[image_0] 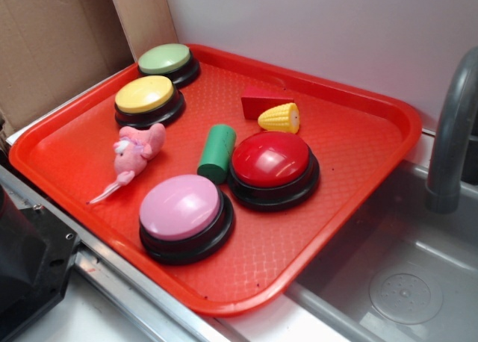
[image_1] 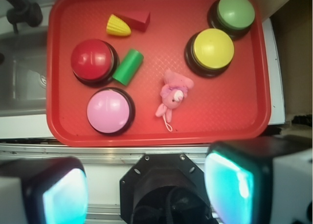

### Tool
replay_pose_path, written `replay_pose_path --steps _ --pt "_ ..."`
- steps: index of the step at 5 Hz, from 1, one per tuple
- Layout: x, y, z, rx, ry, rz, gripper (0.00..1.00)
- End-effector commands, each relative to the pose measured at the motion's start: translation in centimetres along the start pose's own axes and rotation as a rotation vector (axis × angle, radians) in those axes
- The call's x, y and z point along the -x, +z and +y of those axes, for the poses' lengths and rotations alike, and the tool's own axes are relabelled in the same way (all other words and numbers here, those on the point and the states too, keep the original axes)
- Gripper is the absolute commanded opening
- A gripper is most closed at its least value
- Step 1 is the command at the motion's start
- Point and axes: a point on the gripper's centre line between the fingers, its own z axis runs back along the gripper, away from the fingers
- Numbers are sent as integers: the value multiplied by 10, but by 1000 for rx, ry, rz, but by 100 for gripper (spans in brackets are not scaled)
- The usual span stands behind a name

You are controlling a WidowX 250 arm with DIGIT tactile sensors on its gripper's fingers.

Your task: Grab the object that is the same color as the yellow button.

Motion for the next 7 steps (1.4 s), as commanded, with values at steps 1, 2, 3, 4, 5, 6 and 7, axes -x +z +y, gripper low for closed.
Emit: replay_pose_path --steps 1,2,3,4,5,6,7 --pt "-37 -18 -11 -1 139 -62 100" --pt "-61 -41 -19 33 290 -128 100" --pt "-102 -81 -25 20 489 -185 100" --pt "-132 -110 -26 31 579 -212 100" --pt "-158 -141 -29 19 630 -222 100" --pt "-170 -161 -31 13 617 -217 100" --pt "-179 -184 -29 31 641 -220 100"
